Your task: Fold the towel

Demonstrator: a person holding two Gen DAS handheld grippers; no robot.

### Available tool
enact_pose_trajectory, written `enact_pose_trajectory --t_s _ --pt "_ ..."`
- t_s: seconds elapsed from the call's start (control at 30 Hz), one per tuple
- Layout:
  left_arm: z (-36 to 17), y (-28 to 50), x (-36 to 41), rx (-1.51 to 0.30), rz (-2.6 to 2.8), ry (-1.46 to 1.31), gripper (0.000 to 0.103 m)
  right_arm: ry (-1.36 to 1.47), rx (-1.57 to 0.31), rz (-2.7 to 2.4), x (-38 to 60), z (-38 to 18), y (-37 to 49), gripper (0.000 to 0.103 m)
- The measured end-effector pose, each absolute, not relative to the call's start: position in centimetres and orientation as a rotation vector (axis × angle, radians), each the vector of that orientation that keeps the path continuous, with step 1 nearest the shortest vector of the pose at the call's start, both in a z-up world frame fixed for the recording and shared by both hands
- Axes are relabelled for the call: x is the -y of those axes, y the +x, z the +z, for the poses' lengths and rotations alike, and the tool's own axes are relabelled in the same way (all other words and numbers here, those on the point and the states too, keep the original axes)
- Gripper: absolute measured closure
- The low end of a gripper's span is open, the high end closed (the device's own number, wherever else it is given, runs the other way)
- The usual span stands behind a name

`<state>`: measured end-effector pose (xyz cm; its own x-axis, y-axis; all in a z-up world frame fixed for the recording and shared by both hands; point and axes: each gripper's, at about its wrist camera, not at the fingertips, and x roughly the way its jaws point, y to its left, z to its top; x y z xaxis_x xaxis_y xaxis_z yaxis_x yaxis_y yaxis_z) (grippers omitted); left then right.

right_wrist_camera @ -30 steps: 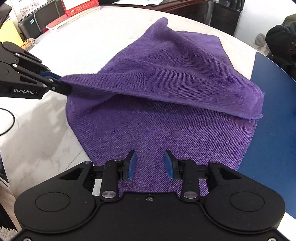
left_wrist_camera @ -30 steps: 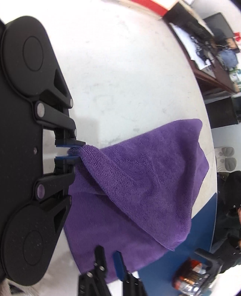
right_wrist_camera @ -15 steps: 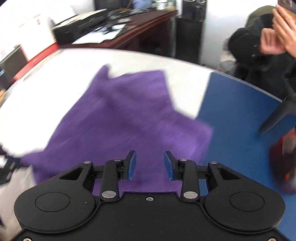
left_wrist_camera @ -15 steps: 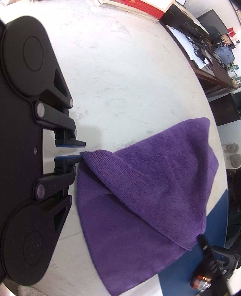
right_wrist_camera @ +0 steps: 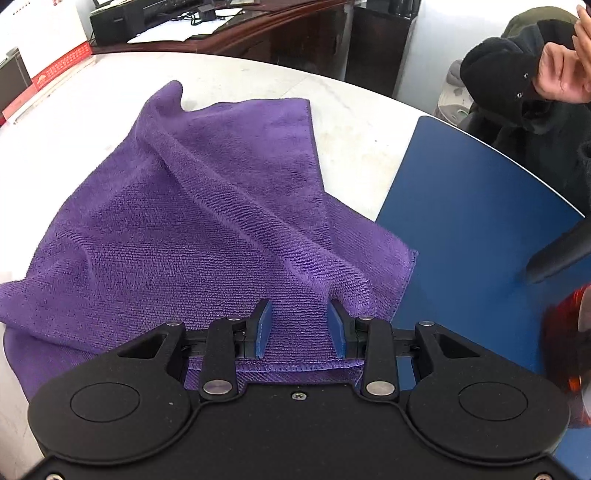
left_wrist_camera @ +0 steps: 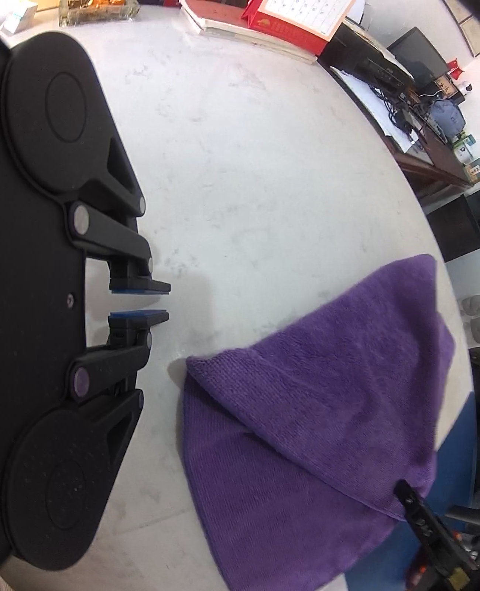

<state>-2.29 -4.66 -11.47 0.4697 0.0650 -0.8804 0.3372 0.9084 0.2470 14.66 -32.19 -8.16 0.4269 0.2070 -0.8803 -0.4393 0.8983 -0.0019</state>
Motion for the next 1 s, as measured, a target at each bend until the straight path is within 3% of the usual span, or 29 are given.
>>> enact_pose_trajectory --t_s 0.23,0.47,1.0 --pt "-8.5 -3.6 7.9 -1.025 -0.451 0.258 0.095 -0.247 -1.066 0.414 32.2 -8.2 14.9 0.07" --pt "-10.6 -1.3 9.5 -1.085 -0.477 0.08 0.095 -0.251 -1.071 0.408 32.0 -8.2 15.0 0.07" --pt "-12.6 -1.5 8.5 -1.171 -0.327 0.044 0.094 -0.254 -1.053 0.453 32.5 -8.4 14.9 0.069"
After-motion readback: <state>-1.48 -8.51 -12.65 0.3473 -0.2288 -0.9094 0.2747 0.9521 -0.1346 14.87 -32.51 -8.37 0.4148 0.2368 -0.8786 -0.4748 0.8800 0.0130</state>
